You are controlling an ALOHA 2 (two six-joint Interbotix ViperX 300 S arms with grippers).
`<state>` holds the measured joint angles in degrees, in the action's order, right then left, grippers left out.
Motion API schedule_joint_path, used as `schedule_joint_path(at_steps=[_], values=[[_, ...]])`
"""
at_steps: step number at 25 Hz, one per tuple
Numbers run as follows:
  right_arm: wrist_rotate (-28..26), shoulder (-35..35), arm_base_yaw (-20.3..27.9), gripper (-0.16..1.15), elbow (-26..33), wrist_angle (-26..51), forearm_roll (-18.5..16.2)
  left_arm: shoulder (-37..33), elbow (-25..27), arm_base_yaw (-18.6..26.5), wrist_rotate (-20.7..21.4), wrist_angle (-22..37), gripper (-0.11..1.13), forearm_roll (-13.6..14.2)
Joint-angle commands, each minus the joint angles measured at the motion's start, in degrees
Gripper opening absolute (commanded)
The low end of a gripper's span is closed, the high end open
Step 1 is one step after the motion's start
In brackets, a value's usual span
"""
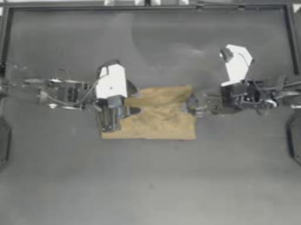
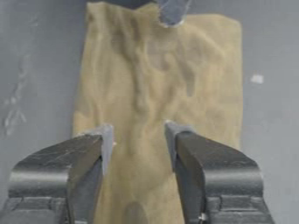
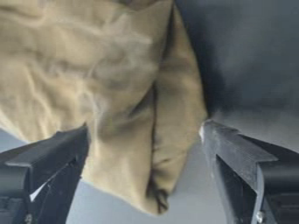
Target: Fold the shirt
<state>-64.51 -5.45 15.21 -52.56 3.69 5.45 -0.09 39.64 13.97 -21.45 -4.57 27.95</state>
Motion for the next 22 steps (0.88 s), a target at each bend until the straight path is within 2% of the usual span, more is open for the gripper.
schedule_joint_path(at_steps=[1,13,22], values=[[0.2,0.5,-0.3,1.02,0.1,-3.4,0.4,-1.0,-1.4,0.0,0.0,-0.4,0.79,0.2],[0.3,4.4,-1.8,1.02,-0.2,-8.6,0.7,-0.3,-2.2,-0.1,-0.1,-0.3,0.79,0.1],[0.5,7.8,-2.9,1.01,0.1,-13.6,2.5,0.7,-2.7,0.0,0.0,-0.3,0.79,0.2]])
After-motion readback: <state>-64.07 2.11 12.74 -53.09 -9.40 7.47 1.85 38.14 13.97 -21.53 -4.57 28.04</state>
